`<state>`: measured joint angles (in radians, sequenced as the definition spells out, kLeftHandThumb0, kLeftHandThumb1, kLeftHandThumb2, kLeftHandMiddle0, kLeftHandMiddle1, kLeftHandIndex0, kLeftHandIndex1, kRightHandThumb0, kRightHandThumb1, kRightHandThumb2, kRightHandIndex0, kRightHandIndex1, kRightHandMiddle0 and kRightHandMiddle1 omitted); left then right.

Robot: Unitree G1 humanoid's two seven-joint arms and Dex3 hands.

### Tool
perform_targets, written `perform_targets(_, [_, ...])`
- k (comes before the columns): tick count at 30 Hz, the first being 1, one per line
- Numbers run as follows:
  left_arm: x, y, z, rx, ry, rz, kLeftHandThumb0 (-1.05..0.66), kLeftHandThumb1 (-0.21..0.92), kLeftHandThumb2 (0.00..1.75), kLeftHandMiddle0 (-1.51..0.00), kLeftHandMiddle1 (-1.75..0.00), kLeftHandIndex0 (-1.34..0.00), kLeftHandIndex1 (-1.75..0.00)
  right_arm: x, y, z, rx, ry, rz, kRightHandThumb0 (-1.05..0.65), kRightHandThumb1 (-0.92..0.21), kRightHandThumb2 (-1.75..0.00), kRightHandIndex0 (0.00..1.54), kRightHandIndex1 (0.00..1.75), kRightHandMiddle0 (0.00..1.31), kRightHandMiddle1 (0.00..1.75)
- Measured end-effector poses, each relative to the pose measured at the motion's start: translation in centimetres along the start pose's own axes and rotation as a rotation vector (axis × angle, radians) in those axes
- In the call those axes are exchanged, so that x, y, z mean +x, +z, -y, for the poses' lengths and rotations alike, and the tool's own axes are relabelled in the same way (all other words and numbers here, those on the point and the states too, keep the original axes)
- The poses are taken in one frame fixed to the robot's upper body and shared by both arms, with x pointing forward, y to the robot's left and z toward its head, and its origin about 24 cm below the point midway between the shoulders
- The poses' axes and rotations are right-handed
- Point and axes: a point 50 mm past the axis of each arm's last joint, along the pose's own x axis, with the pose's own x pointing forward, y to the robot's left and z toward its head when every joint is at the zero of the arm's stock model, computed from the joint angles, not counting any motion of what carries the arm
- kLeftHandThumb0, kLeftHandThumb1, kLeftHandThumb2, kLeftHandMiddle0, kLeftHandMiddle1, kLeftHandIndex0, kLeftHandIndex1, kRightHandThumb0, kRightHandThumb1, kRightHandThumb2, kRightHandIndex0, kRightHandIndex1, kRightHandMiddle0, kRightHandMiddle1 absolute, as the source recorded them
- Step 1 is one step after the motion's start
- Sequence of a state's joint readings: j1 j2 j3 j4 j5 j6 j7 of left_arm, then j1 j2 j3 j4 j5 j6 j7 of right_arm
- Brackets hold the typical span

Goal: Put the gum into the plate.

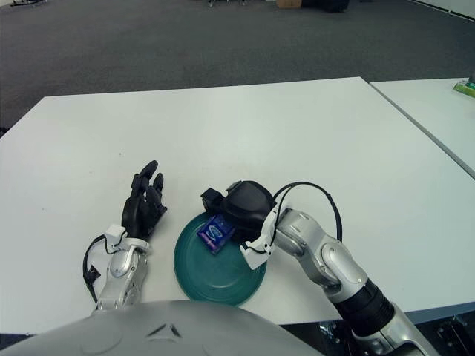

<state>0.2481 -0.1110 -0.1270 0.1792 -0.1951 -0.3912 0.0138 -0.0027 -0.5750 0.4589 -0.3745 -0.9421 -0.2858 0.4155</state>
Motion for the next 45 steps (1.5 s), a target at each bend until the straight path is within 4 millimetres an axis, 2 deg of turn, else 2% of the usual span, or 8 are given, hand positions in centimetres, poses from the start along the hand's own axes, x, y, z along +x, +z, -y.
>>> perform_targets(6, [0.1, 0.0, -0.1, -0.037, 0.009, 0.008, -0.83, 0.92, 0.9, -0.38, -0.06, 0.0, -0.82, -0.1, -0.4, -0.2, -0.04, 0.037, 0.01, -0.75, -0.92, -0.75, 0.36, 0.82, 0.03, 1.0])
perform_targets(9, [0.1, 0.0, -0.1, -0.051, 0.013, 0.013, -0.84, 0.92, 0.9, -0.4, -0.07, 0.0, -0.85, -0.4, -0.7, -0.6, -0.055, 0.078, 0.015, -0.89, -0.92, -0.85, 0.22, 0.38, 0.01, 0.58])
perform_targets(12, [0.2, -0.1, -0.1, -0.052, 0.012, 0.014, -0.84, 0.92, 0.91, -0.4, -0.06, 0.0, -0.84, -0.5, -0.8, -0.8, -0.062, 0.106, 0.013, -0.99, -0.92, -0.94, 0.11, 0.16, 0.0, 0.28])
perform_targets(14, [0.2, -0.1, 0.0, -0.049, 0.008, 0.021, -0.84, 0.92, 0.91, -0.4, -0.06, 0.0, -0.84, -0.6, -0.9, -0.9, -0.056, 0.114, 0.012, -1.02, -0.92, -0.97, 0.05, 0.08, 0.0, 0.15])
perform_targets(17, [0.3, 0.0, 0.2, -0.038, -0.002, 0.03, -0.85, 0.92, 0.92, -0.41, -0.06, 0.0, -0.84, -0.7, -1.0, -0.9, -0.036, 0.108, 0.008, -1.04, -0.92, -0.99, 0.02, 0.03, 0.0, 0.05])
perform_targets(21, [0.3, -0.1, 0.5, -0.024, -0.013, 0.04, -0.86, 0.92, 0.94, -0.41, -0.06, 0.0, -0.84, -0.9, -1.0, -1.2, 0.019, 0.068, -0.005, -1.05, -0.92, -0.97, 0.0, 0.0, 0.0, 0.01])
perform_targets(31, [0.4, -0.1, 0.8, -0.004, -0.033, 0.046, -0.86, 0.92, 0.97, -0.37, -0.03, 0.0, -0.77, -0.9, -0.1, -2.5, 0.172, -0.029, -0.028, -1.05, -0.92, -0.88, 0.0, 0.0, 0.0, 0.0])
perform_targets(45, [0.3, 0.0, 0.9, 0.011, -0.049, 0.048, -0.82, 0.92, 0.99, -0.31, 0.0, 0.0, -0.71, -0.4, 0.9, -3.0, 0.334, -0.146, -0.063, -1.05, -0.92, -0.9, 0.0, 0.0, 0.0, 0.0])
